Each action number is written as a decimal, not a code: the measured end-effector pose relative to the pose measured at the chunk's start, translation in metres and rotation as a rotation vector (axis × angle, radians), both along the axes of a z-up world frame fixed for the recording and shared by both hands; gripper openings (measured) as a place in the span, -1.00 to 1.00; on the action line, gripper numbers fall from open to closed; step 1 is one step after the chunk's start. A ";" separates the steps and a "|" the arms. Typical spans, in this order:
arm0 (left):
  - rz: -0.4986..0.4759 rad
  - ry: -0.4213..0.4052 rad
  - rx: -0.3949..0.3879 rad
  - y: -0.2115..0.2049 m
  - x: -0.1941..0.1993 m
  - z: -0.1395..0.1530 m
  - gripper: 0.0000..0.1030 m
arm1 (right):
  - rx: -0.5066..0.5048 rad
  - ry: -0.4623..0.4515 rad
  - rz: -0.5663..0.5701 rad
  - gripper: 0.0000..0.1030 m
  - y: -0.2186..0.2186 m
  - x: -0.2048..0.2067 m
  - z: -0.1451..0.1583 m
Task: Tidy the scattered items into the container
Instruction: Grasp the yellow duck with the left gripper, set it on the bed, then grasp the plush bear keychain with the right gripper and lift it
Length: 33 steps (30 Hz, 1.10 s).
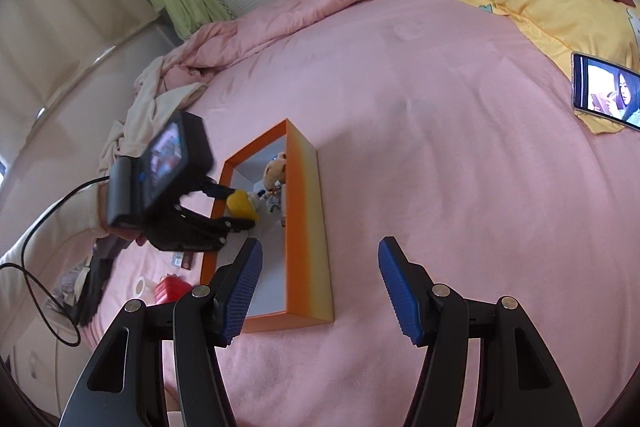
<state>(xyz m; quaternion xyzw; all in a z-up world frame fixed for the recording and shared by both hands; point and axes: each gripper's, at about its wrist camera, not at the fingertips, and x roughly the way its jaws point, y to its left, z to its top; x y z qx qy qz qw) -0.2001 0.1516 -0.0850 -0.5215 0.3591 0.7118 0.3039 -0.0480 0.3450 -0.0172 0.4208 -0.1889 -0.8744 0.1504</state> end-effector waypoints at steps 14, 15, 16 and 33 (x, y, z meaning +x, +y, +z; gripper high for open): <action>0.755 0.374 0.091 -0.254 0.084 0.052 -0.08 | 0.104 -0.004 0.230 0.17 -0.079 -0.037 0.019; 0.789 0.387 0.116 -0.264 0.090 0.055 -0.02 | 0.125 -0.009 0.243 0.17 -0.089 -0.045 0.017; 0.823 0.400 0.142 -0.274 0.097 0.059 0.05 | 0.146 -0.014 0.255 0.17 -0.099 -0.054 0.015; 0.861 0.273 0.476 -0.269 0.146 0.041 0.60 | 0.765 -0.241 0.316 -0.50 -0.193 -0.199 -0.095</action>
